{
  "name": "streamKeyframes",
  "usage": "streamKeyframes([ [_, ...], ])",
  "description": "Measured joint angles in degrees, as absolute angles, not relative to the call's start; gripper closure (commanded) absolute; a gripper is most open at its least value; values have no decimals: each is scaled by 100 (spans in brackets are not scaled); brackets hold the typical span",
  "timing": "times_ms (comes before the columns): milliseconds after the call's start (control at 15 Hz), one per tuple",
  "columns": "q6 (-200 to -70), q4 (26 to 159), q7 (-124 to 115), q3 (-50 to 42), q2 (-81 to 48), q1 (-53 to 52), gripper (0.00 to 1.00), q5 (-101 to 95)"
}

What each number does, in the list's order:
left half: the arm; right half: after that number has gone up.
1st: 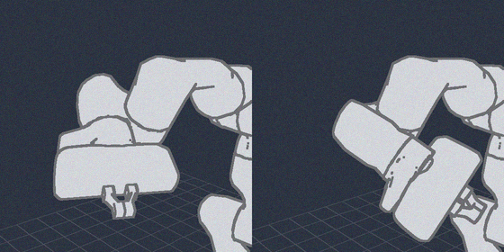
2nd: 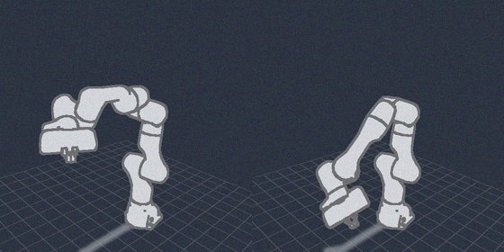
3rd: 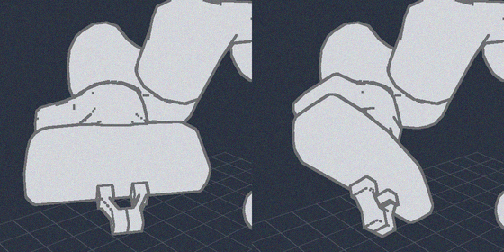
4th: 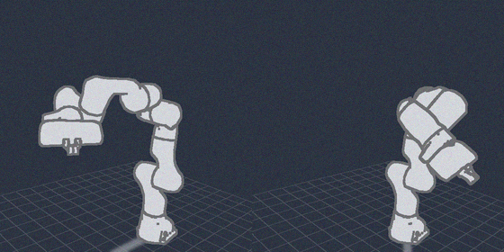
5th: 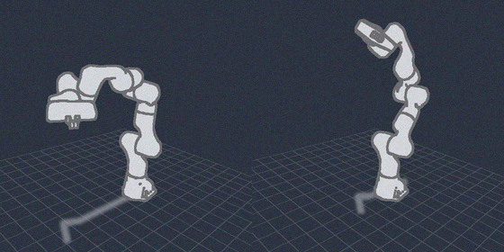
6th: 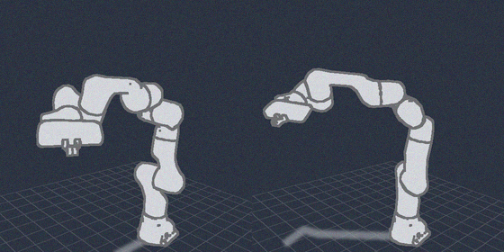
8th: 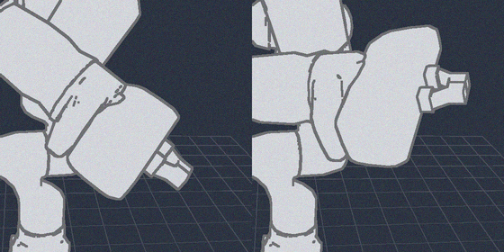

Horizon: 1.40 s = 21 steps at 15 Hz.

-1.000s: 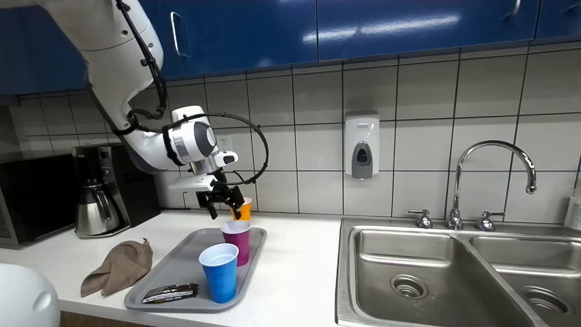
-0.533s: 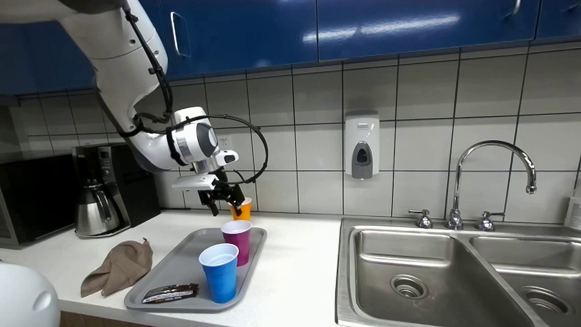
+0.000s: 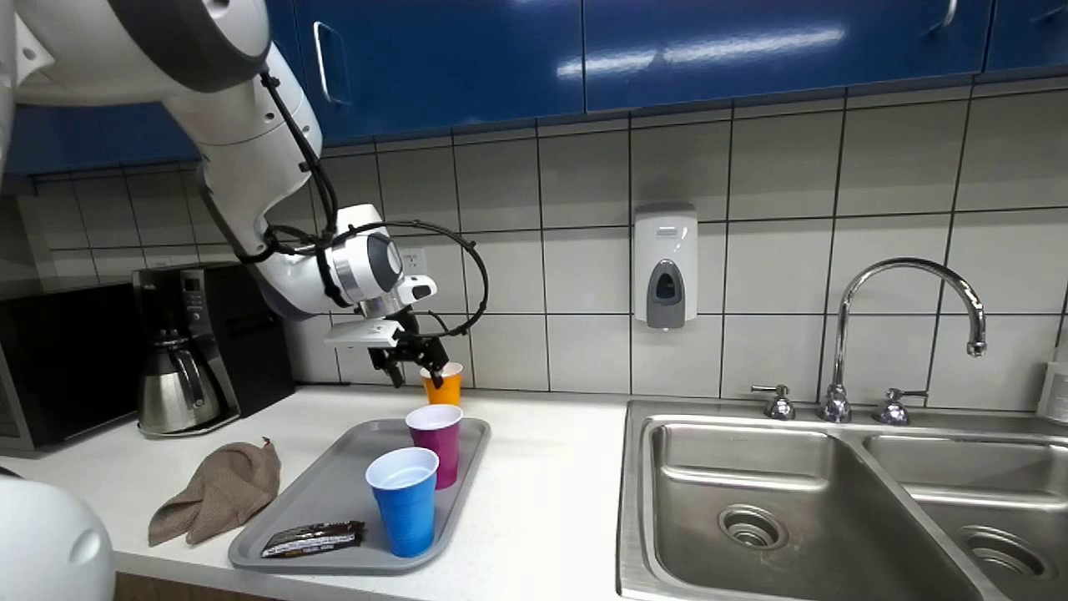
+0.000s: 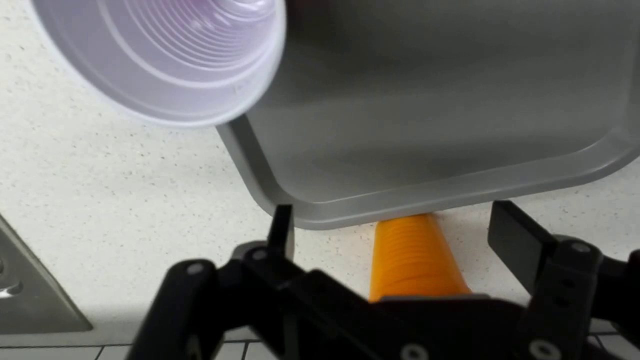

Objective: Put the cups on the grey tray.

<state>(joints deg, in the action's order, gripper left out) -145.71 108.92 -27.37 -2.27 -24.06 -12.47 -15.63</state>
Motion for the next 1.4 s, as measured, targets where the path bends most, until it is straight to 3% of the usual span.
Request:
streamKeyframes([
  [1400, -14752, 9182, -3170, -576, -3689, -1676, 0, -1515],
])
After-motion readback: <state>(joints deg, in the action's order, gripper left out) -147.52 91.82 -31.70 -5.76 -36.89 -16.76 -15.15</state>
